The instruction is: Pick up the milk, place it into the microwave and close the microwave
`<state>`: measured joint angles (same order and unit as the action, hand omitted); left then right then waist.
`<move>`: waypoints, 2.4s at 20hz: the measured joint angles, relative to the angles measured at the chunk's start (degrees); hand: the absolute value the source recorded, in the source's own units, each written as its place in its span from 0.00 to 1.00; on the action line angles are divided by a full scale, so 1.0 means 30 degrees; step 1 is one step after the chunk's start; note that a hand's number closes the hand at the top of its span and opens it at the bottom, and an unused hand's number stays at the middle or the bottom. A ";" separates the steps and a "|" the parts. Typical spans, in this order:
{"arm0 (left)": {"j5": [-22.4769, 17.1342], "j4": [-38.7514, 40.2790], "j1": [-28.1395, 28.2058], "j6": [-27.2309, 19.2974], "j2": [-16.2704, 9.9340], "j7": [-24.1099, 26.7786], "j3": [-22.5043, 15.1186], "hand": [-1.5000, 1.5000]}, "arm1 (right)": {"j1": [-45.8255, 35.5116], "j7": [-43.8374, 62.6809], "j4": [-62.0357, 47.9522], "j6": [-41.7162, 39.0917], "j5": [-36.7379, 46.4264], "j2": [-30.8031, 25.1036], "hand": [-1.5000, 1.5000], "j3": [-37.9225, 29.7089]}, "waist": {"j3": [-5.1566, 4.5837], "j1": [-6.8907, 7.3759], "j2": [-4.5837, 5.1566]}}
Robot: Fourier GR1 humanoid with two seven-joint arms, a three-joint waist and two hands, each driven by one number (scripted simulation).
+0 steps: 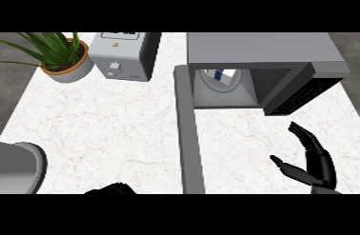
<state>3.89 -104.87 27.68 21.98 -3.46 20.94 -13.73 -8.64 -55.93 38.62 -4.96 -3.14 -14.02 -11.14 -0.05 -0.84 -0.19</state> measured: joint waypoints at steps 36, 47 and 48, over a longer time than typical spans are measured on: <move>-0.2225 1.4583 -1.5382 -0.8988 0.0744 -0.2510 -1.2287 1.00 | 0.3372 0.1753 0.4573 -0.4663 -0.3862 -0.4080 0.00 -0.0701 | -0.0009 -0.0835 0.0228; -0.6859 1.4673 -1.9017 -1.3416 0.0879 -0.2743 -1.4881 1.00 | 0.3005 0.3308 0.7428 -0.5266 -0.4869 -0.4335 0.00 0.0305 | -0.0066 -0.2482 0.0414; -0.7209 1.4812 -1.9321 -1.3713 0.0843 -0.2821 -1.4915 1.00 | 0.3039 0.3412 0.7651 -0.5345 -0.4958 -0.4330 0.00 0.0408 | -0.0068 -0.2651 0.0443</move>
<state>-17.74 -60.43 -30.28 -19.16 -0.94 12.48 -58.47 0.48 -45.70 61.58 -20.99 -18.02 -27.01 -9.92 -0.26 -8.79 1.14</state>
